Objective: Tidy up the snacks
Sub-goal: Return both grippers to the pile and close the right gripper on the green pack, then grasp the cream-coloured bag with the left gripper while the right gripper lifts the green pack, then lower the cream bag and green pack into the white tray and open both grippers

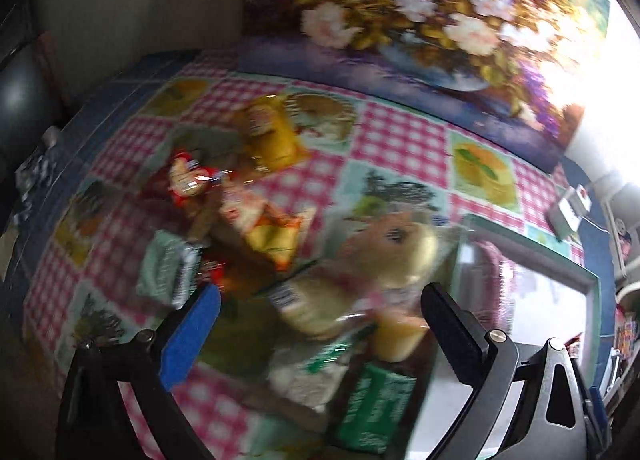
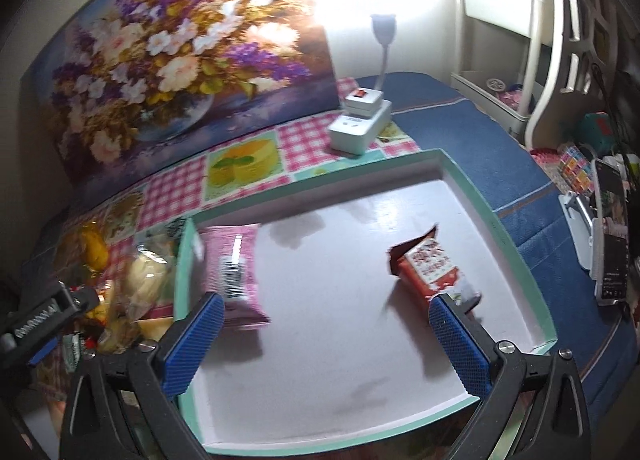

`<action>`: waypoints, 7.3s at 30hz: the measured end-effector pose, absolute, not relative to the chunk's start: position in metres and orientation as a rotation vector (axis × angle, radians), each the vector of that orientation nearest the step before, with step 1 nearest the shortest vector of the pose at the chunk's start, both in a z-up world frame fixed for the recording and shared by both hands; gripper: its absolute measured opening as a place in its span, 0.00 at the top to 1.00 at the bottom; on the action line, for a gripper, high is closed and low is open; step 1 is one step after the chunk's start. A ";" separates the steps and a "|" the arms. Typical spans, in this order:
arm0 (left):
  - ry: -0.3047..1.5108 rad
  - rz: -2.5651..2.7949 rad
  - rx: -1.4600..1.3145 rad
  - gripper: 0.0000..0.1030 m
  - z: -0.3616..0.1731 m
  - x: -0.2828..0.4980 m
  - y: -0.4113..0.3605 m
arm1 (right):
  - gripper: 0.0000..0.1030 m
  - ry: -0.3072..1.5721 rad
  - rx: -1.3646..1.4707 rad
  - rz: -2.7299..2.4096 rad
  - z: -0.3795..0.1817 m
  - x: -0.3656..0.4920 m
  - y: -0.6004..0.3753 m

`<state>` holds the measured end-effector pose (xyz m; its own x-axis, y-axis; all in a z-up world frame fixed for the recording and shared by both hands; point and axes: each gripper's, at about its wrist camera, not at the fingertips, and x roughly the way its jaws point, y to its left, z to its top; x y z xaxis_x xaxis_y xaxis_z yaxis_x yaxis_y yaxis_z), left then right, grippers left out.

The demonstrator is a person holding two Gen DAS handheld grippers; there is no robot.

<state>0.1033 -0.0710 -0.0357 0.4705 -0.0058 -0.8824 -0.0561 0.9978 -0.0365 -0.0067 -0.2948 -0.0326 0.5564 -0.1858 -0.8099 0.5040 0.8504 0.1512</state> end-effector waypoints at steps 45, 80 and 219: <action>1.281 -0.022 -0.018 0.03 -0.057 0.107 -0.003 | 0.40 1.198 0.364 -0.076 -0.068 0.032 -0.167; 1.424 -0.241 0.048 0.03 -0.103 0.107 -0.064 | 0.56 1.266 0.336 -0.025 -0.080 0.036 -0.157; 1.259 -0.395 0.237 0.47 -0.051 0.070 -0.168 | 0.58 1.099 0.593 -0.621 -0.068 -0.022 -0.321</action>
